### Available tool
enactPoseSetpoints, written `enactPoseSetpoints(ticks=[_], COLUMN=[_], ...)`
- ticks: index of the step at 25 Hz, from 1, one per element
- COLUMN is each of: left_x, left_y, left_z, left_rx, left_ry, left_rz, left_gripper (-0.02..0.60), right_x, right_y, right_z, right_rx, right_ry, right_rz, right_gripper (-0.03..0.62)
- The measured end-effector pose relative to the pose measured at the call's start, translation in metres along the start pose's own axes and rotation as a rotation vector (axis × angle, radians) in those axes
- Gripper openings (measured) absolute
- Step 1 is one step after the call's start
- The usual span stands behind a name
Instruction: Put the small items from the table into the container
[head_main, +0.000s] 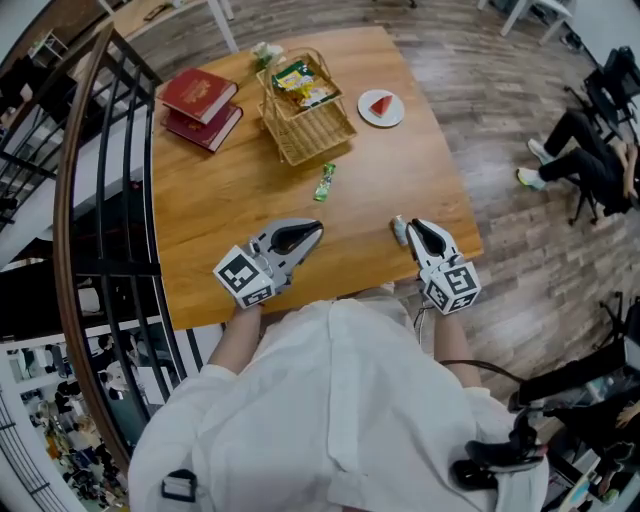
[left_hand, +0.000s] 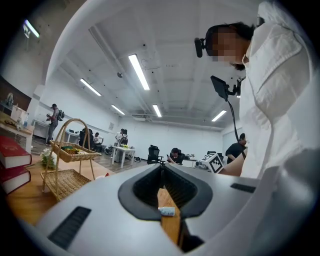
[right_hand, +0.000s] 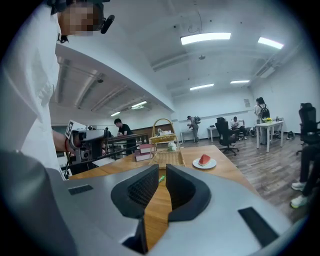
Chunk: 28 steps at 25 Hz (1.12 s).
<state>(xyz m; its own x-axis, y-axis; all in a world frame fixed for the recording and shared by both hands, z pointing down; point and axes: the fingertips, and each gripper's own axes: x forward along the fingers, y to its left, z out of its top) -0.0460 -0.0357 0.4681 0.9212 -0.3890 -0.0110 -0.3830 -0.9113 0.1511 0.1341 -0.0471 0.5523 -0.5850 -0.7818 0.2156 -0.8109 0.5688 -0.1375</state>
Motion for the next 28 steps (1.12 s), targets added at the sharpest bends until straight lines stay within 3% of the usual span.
enactPoseSetpoints(ticks=[9, 15, 20, 28], left_x=[0.007, 0.009, 0.012, 0.015], left_y=[-0.005, -0.005, -0.007, -0.013], left_z=[-0.002, -0.001, -0.005, -0.012], left_rx=[0.002, 0.003, 0.001, -0.005], left_ry=[0.019, 0.022, 0.032, 0.057], left_rz=[-0.017, -0.019, -0.026, -0.031], left_gripper=[0.008, 0.008, 0.008, 0.008], right_x=[-0.002, 0.002, 0.014, 0.034], right_y=[-0.018, -0.017, -0.019, -0.029], right_z=[-0.049, -0.056, -0.075, -0.115], right_rx=[0.035, 0.035, -0.006, -0.034], right_ry=[0.104, 0.114, 0.179, 0.305], right_rz=[-0.044, -0.033, -0.004, 0.001], right_gripper=[0.060, 0.096, 0.176, 0.201])
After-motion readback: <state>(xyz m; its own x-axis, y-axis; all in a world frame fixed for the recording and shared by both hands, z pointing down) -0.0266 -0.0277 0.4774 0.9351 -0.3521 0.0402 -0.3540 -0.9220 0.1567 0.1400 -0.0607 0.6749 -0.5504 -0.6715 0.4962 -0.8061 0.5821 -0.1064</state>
